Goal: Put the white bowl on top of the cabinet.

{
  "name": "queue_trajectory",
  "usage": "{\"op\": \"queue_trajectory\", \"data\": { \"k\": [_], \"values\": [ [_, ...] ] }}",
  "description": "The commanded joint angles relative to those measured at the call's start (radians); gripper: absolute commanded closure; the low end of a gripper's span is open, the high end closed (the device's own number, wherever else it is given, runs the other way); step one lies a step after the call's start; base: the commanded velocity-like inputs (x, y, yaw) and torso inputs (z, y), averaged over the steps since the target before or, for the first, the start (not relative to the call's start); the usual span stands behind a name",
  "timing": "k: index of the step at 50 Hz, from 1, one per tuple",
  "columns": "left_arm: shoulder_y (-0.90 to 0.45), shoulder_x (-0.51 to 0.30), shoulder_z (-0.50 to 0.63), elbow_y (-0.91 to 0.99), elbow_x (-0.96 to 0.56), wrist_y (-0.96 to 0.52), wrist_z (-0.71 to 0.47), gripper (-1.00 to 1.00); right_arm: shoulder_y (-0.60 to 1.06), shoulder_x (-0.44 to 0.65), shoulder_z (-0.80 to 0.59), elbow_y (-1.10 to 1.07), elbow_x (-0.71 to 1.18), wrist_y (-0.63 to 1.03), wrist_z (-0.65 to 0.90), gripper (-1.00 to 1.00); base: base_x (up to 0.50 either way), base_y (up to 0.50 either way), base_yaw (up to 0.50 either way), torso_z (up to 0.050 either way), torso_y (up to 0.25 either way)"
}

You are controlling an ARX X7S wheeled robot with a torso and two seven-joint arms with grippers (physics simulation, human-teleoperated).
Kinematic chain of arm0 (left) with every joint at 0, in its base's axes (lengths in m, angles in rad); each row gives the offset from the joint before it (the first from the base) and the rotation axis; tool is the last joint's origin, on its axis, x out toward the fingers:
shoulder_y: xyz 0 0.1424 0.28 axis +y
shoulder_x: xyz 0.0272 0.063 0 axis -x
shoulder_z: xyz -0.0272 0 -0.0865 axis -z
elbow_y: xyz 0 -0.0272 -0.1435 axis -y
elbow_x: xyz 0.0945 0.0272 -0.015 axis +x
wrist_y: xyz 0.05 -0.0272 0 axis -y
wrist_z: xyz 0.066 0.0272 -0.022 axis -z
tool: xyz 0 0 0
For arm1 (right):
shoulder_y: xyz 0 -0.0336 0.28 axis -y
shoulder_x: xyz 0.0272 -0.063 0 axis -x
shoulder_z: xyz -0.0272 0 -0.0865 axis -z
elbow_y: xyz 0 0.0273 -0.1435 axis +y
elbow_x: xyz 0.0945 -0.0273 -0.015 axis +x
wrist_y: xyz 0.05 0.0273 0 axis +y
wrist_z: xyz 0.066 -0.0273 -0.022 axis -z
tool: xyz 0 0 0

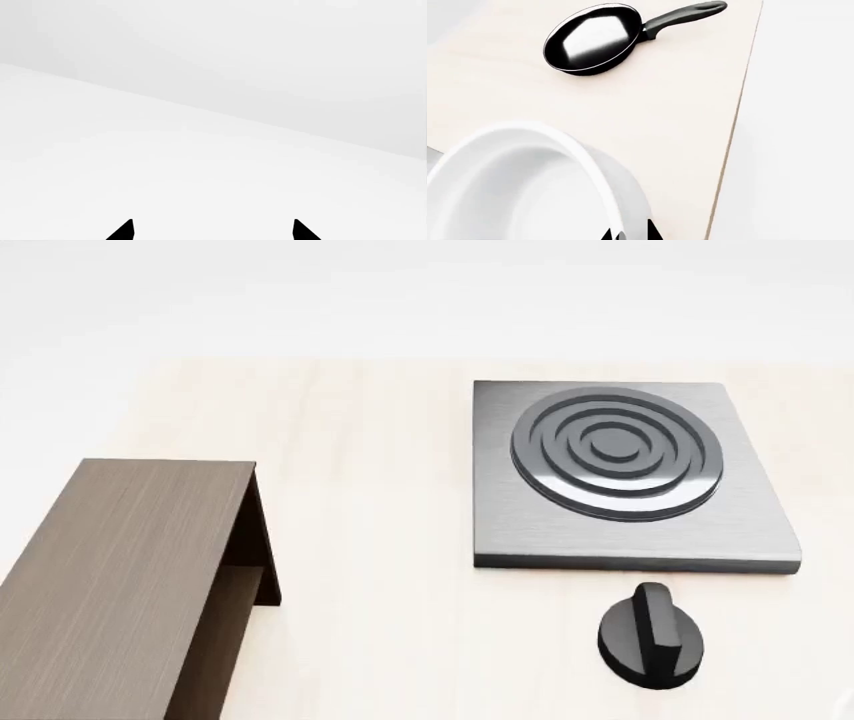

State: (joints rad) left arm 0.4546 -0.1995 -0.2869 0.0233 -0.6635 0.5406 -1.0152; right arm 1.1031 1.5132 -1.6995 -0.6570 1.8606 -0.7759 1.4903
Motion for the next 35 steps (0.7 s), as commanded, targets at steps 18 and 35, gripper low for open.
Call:
{"op": "queue_trajectory", "data": {
  "k": [18,35],
  "values": [
    [-0.004,-0.002,0.001,-0.005,-0.008,0.002,0.003,-1.00,0.374,-0.076,0.190,0.015,0.059,0.423,0.075,1.00,0.00,0.00,0.00,0.000,0.001],
    [-0.002,-0.002,0.002,-0.001,-0.005,0.002,-0.001,-1.00,0.538,-0.256,0.180,0.118,0.070,0.695,0.073,1.00,0.00,0.00,0.00,0.000,0.001]
  ]
}}
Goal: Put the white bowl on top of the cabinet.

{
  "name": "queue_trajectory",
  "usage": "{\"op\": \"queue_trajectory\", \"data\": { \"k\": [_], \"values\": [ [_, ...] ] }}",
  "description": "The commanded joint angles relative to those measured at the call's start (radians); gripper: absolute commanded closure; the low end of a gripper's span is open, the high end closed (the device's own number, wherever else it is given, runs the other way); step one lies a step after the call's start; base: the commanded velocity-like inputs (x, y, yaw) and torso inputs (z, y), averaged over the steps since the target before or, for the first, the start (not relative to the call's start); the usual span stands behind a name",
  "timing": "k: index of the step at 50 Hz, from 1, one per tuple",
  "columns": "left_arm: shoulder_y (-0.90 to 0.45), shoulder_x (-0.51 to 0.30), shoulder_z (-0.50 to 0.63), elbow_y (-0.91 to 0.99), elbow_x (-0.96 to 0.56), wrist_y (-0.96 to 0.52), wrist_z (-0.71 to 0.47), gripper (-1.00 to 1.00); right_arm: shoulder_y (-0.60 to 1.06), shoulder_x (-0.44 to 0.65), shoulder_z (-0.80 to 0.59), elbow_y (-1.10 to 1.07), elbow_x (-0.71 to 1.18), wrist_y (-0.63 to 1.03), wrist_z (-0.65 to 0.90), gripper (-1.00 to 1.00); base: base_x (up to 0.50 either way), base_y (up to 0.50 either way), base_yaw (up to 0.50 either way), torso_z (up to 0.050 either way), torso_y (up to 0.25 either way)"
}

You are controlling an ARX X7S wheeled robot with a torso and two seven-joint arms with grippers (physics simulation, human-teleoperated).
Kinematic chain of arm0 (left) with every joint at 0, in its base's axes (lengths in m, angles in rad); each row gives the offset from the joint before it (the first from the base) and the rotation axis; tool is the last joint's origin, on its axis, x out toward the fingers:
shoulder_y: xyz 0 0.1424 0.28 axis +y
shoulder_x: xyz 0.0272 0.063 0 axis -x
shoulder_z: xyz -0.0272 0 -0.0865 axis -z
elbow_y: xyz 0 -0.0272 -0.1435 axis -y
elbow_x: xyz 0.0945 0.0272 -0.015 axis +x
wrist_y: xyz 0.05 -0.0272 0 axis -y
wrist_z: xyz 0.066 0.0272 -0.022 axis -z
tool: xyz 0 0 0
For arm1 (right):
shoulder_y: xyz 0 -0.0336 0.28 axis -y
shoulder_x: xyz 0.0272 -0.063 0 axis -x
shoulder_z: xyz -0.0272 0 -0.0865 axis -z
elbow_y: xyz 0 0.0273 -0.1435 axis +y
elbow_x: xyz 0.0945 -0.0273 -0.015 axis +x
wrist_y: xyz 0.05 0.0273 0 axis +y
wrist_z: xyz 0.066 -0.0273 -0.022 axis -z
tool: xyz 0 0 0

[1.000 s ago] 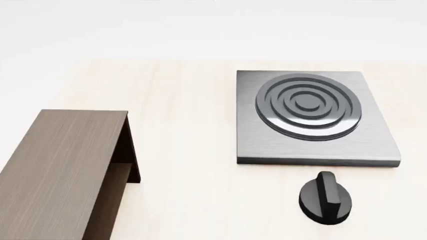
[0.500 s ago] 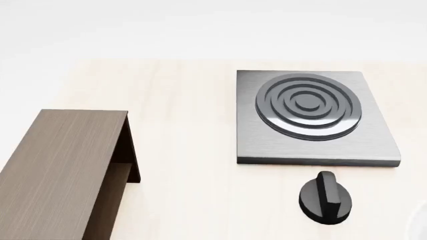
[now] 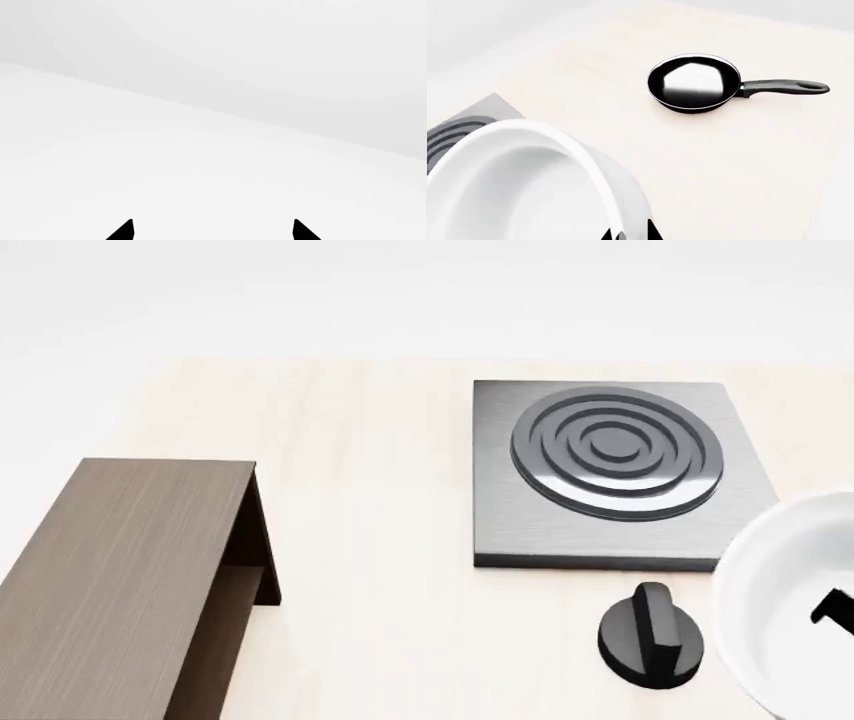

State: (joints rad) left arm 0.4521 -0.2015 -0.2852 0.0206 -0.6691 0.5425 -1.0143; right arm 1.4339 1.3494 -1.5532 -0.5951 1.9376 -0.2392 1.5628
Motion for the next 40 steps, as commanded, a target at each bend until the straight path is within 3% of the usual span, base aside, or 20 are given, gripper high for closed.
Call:
{"op": "queue_trajectory", "data": {
  "k": [1,14,40],
  "values": [
    [0.001,0.000,0.001,0.002,0.001,0.000,-0.002,-1.00,0.216,-0.107,0.031,0.066,-0.012,0.176,-0.007,1.00,0.00,0.00,0.00,0.000,0.000],
    [-0.001,-0.001,0.002,0.001,0.001,0.000,-0.003,-1.00,0.286,-0.203,0.013,0.128,-0.028,0.309,-0.050,1.00,0.00,0.00,0.00,0.000,0.001],
    [0.002,-0.002,0.002,0.003,-0.001,0.001,-0.003,-1.00,0.343,-0.333,0.005,0.295,0.005,0.414,-0.142,1.00,0.00,0.00,0.00,0.000,0.001]
  ]
}}
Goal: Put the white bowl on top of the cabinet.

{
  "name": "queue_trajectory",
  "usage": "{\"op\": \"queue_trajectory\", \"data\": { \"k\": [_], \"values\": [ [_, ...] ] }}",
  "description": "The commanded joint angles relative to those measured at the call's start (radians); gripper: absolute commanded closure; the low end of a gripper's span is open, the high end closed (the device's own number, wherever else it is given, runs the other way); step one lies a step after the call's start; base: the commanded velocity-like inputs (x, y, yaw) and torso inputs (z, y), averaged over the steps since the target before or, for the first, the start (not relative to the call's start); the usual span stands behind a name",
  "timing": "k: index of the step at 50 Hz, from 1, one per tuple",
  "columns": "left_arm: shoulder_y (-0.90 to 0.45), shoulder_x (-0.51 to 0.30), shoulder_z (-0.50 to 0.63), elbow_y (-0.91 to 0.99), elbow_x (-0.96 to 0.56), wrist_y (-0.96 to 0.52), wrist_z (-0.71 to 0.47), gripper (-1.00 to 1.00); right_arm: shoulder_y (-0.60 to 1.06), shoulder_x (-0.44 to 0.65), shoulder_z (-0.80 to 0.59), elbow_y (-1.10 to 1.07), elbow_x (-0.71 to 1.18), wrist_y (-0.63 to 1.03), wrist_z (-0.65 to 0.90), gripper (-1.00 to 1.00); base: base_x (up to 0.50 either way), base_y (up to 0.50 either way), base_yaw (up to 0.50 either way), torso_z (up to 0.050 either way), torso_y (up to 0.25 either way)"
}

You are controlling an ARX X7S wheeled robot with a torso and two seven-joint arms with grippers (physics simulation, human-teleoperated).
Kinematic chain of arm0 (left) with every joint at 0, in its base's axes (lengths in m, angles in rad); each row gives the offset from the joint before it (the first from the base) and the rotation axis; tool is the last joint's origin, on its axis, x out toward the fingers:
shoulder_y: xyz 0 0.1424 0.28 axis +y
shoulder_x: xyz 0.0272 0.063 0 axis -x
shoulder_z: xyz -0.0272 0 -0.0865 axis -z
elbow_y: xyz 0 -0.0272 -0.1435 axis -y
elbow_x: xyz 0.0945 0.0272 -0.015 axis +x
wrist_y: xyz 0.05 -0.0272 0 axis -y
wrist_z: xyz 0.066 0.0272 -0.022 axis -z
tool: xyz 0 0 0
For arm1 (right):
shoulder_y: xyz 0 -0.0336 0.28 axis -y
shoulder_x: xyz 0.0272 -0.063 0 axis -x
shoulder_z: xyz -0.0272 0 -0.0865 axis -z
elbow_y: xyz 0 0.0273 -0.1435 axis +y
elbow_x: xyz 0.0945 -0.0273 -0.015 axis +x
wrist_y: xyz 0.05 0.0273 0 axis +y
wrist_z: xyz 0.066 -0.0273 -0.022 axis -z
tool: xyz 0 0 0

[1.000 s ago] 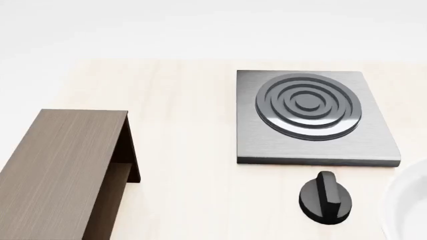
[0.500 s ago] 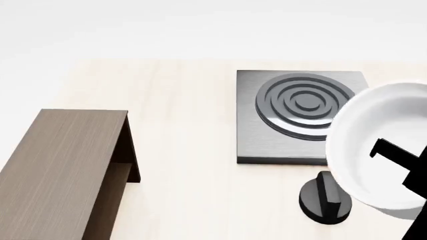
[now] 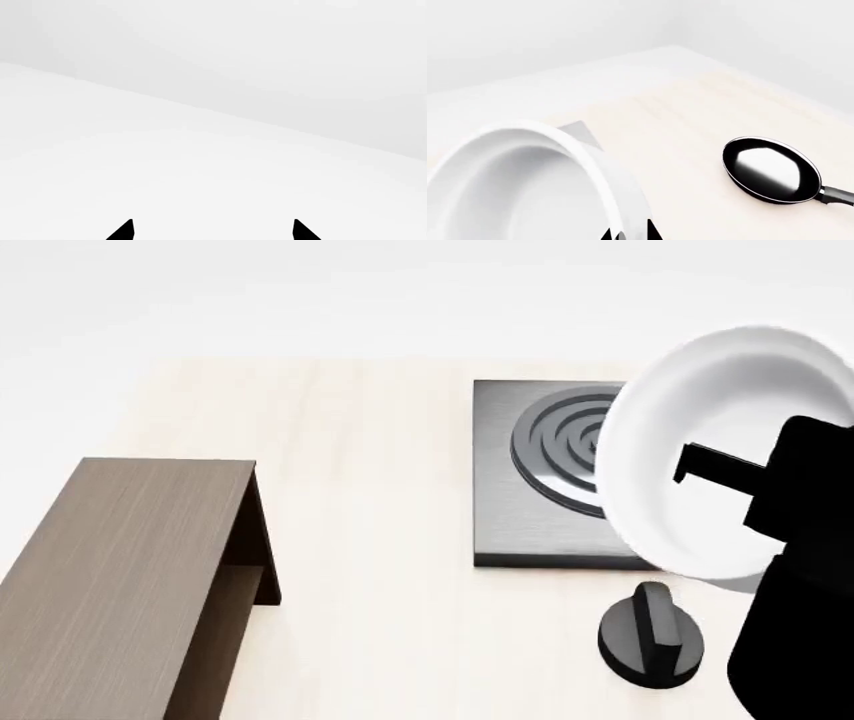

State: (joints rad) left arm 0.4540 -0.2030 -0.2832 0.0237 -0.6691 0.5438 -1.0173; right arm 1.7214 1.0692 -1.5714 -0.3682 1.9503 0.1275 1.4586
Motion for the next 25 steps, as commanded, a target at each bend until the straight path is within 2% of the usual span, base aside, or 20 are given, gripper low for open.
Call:
{"op": "queue_trajectory", "data": {
  "k": [1,25],
  "values": [
    [0.000,-0.001,0.000,0.000,-0.001,0.000,0.000,-1.00,0.058,-0.056,0.024,0.072,-0.008,0.050,-0.040,1.00,0.00,0.00,0.00,0.000,0.000],
    [0.001,-0.001,0.001,-0.001,-0.001,0.002,-0.002,-1.00,0.087,-0.205,0.021,0.228,0.009,0.110,-0.127,1.00,0.00,0.00,0.00,0.001,0.001]
  ]
}}
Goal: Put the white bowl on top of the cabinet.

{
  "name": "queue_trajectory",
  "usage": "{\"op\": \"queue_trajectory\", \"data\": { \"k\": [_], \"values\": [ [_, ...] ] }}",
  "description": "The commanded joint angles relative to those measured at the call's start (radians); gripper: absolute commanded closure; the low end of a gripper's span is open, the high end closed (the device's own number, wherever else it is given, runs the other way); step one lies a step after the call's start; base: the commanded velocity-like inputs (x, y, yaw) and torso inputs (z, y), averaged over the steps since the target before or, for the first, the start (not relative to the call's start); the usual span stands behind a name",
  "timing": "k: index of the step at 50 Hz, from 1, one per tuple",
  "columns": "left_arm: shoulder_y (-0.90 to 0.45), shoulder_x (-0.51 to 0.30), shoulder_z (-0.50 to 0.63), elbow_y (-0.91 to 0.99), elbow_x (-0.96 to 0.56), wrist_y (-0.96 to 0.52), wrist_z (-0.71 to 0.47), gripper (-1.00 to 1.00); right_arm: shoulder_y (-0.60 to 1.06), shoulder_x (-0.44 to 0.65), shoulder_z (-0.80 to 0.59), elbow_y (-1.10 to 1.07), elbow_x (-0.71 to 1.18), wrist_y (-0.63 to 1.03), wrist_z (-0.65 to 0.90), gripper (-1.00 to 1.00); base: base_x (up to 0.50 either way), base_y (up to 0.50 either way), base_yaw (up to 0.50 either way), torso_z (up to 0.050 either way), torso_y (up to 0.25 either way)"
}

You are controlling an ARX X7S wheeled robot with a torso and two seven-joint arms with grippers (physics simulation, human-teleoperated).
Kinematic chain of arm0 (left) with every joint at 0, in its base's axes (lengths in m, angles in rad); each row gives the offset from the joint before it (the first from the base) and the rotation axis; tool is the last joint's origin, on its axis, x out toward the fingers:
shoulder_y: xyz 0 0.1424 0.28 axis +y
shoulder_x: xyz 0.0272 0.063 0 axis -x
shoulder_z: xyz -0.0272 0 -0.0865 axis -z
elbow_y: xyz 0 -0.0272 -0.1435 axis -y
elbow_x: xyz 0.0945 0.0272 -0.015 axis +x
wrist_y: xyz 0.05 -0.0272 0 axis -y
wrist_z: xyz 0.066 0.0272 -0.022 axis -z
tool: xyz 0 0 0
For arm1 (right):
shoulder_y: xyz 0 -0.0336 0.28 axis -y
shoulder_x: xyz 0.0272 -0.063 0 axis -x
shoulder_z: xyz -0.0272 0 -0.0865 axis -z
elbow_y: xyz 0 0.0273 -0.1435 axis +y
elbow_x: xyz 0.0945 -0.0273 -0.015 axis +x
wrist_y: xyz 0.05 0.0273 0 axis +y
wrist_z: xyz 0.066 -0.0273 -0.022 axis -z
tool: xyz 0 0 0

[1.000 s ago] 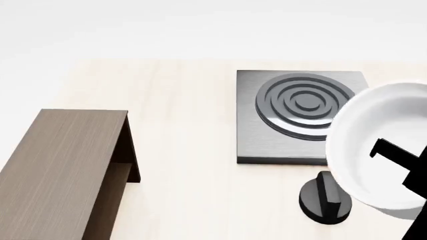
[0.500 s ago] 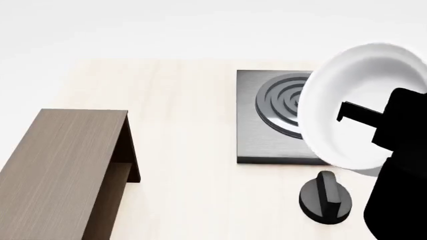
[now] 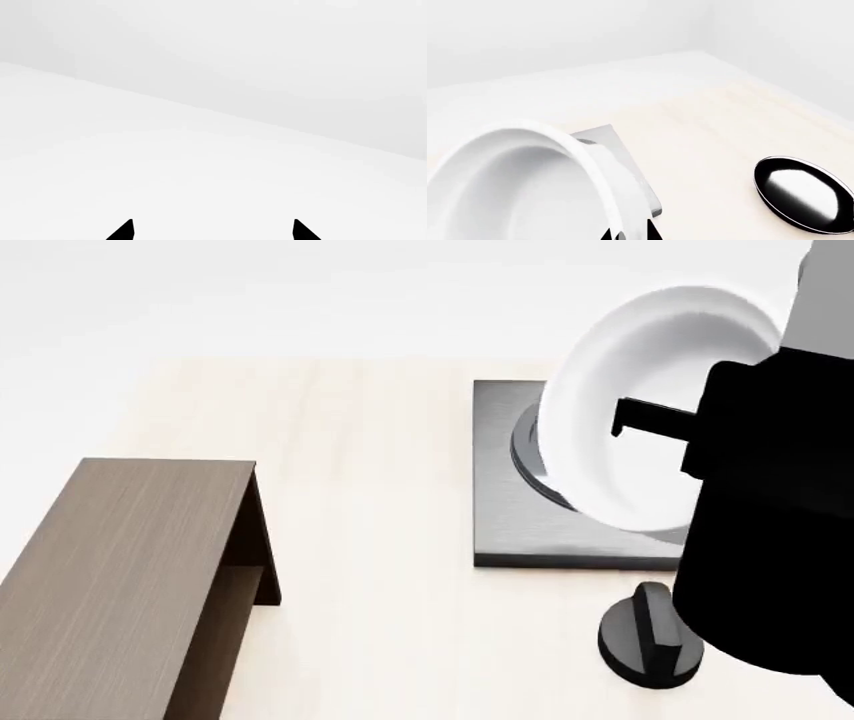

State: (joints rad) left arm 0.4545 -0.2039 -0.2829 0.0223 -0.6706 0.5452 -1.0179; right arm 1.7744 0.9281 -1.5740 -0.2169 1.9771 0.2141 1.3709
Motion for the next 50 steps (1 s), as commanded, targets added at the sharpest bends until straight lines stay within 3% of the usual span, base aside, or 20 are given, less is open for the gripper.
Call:
{"op": "queue_trajectory", "data": {
  "k": [1,50],
  "values": [
    [0.000,0.000,0.001,0.001,0.002,0.000,-0.002,-1.00,0.034,-0.070,0.024,0.083,-0.017,0.024,-0.044,1.00,0.00,0.00,0.00,0.000,0.000],
    [0.000,-0.001,0.003,-0.001,-0.004,0.004,0.000,-1.00,0.022,-0.336,0.048,0.290,-0.016,0.041,-0.256,1.00,0.00,0.00,0.00,0.000,0.001]
  ]
}}
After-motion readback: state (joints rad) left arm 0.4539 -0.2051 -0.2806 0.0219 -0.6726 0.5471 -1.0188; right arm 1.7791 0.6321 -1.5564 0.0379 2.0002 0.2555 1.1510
